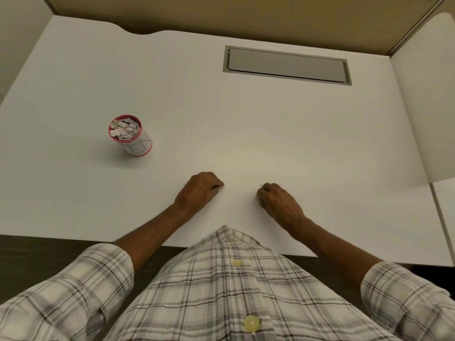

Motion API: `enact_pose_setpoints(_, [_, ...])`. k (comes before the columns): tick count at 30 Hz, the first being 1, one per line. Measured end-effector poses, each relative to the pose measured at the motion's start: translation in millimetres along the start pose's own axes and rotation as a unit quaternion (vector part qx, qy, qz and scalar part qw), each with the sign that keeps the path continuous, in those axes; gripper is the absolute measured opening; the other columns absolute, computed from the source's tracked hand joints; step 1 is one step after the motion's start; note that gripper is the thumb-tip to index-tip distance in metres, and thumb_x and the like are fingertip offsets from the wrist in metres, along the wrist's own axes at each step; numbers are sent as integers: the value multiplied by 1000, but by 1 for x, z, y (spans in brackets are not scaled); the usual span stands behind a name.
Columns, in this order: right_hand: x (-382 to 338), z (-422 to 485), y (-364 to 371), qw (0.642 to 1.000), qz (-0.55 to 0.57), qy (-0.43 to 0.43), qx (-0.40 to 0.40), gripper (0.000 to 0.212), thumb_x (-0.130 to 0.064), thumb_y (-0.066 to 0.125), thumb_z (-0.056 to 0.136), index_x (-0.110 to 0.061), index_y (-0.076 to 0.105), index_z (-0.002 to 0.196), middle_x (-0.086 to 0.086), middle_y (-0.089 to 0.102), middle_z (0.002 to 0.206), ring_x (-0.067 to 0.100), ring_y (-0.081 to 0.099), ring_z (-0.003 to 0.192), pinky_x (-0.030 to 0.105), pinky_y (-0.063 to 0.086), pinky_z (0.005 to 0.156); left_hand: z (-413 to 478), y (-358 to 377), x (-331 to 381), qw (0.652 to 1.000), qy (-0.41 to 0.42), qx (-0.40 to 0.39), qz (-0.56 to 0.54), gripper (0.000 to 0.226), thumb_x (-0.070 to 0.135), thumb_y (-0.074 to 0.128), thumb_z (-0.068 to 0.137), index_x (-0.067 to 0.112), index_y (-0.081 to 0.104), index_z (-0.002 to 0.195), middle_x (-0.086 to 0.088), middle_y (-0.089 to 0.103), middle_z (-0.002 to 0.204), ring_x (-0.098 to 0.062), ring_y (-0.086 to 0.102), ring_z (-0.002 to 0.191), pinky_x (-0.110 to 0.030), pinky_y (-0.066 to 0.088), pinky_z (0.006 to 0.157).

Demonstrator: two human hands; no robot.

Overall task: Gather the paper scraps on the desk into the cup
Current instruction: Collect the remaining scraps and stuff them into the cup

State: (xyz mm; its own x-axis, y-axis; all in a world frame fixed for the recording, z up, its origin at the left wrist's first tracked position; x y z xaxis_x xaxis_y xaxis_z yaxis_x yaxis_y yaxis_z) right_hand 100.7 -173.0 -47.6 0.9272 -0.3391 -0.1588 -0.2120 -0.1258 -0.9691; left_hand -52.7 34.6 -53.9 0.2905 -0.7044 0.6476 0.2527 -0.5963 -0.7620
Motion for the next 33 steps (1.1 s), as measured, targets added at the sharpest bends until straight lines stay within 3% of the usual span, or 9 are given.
enact_pose_setpoints(4, [0, 4, -9, 991, 98, 79, 53, 6, -8, 62, 92, -8, 68, 94, 6, 66, 90, 25, 61, 81, 37, 52, 68, 15, 9, 15, 997, -35, -5, -65, 20, 10, 65, 90, 13, 76, 107, -2, 74, 102, -13, 68, 95, -12, 46, 82])
enact_pose_setpoints(10, [38, -16, -15, 887, 293, 315, 165, 10, -12, 75, 83, -15, 76, 93, -5, 72, 85, 10, 66, 76, 17, 45, 65, 47, 38, 53, 992, -14, -61, -112, 40, 9, 53, 96, 19, 58, 135, 4, 65, 98, -9, 61, 90, 0, 37, 78])
enact_pose_setpoints(15, [50, -35, -11, 943, 169, 248, 144, 7, -12, 67, 93, -13, 72, 98, 1, 70, 96, 17, 64, 83, 23, 47, 72, 62, 57, 62, 992, 2, -81, -101, 26, 21, 52, 98, 11, 71, 111, -1, 66, 98, -14, 61, 93, -29, 48, 91])
enact_pose_setpoints(18, [48, -36, -9, 960, 125, 203, 148, 10, -11, 63, 96, -9, 71, 102, 5, 70, 100, 22, 65, 88, 31, 54, 77, 65, 61, 66, 990, 68, -125, -10, 25, 15, 54, 99, 12, 72, 116, -7, 65, 110, -21, 60, 106, -31, 47, 91])
enact_pose_setpoints(22, [44, -39, -7, 977, 61, 154, 132, 10, -5, 63, 96, -2, 70, 103, 13, 70, 103, 29, 65, 91, 38, 57, 77, 63, 64, 63, 964, 168, -160, 132, 42, 41, 44, 96, 18, 61, 126, 15, 51, 119, -16, 45, 127, -35, 38, 107])
enact_pose_setpoints(24, [44, -40, -7, 982, 43, 143, 119, 11, -5, 62, 97, 0, 69, 104, 14, 69, 105, 31, 64, 92, 42, 57, 76, 66, 69, 66, 962, 187, -136, 142, 41, 39, 41, 95, 13, 59, 120, 22, 47, 99, -12, 44, 115, -35, 37, 99])
enact_pose_setpoints(26, [43, -38, -9, 985, 31, 138, 104, 13, -7, 60, 98, 0, 68, 105, 15, 68, 105, 31, 64, 91, 43, 58, 74, 69, 68, 77, 970, 135, -145, 140, 19, 17, 43, 95, 8, 59, 102, 12, 50, 91, -18, 48, 98, -34, 42, 81])
enact_pose_setpoints(29, [43, -31, -13, 984, 23, 155, 80, 10, -7, 58, 98, 0, 66, 99, 15, 66, 97, 31, 61, 86, 43, 55, 69, 64, 58, 95, 974, 146, -98, 144, 18, -12, 58, 78, 2, 65, 87, -11, 61, 87, -25, 60, 85, -32, 46, 59])
enact_pose_setpoints(33, [39, -14, -19, 982, 36, 172, 61, 8, -5, 56, 96, -1, 62, 91, 13, 62, 91, 30, 57, 82, 46, 52, 67, 62, 61, 81, 989, 41, -112, 83, 24, -2, 45, 90, 8, 64, 101, -9, 57, 106, -24, 56, 101, -29, 43, 71])
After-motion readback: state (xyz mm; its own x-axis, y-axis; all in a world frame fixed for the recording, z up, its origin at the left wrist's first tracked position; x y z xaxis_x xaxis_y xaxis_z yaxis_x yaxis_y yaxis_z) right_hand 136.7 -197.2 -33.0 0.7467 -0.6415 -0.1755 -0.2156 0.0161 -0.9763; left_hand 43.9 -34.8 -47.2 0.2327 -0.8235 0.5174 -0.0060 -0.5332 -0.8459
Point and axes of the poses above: each hand's wrist, its own z-axis towards the middle knuckle, its own y-axis out of the palm, x = y × z, the point moved 2 cm from there along z, towards the middle knuckle
